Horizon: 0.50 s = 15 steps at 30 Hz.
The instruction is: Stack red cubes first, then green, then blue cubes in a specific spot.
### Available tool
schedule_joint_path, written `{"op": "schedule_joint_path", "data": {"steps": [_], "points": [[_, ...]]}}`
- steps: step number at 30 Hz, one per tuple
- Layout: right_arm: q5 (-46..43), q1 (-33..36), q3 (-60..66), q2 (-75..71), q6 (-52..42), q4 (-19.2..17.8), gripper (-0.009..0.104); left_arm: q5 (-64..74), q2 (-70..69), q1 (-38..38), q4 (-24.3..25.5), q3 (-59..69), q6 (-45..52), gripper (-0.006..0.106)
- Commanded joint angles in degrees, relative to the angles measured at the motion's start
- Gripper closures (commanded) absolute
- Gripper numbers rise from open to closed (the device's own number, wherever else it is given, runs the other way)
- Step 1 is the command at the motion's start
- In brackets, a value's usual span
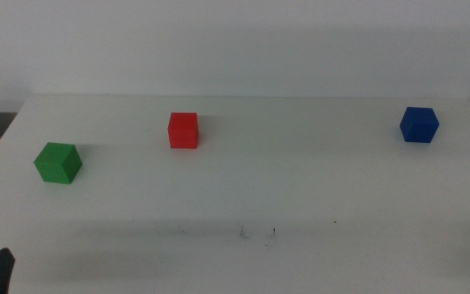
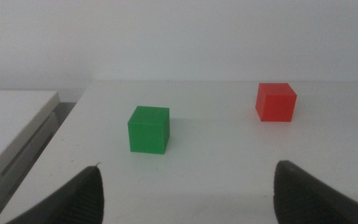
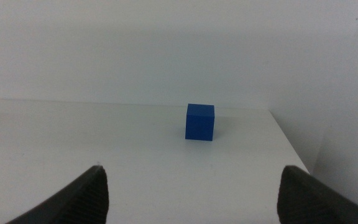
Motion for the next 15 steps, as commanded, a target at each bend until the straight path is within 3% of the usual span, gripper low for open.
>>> {"op": "schedule_joint_path", "data": {"steps": [1, 7, 15], "points": [[-0.5, 0.2, 0.2, -0.3, -0.3, -0.5, 0.002, -0.7, -0.2, 0.0, -0.3, 0.0, 0.0, 0.007], [-0.5, 0.2, 0.2, -0.3, -0.3, -0.5, 0.002, -1.4, -0.2, 0.0, -0.3, 0.0, 0.0, 0.007], [-0.5, 0.2, 0.2, -0.3, -0.3, -0.5, 0.002, 24.4, 34.2, 0.0, -0.3, -34.4, -0.7, 0.007]]}}
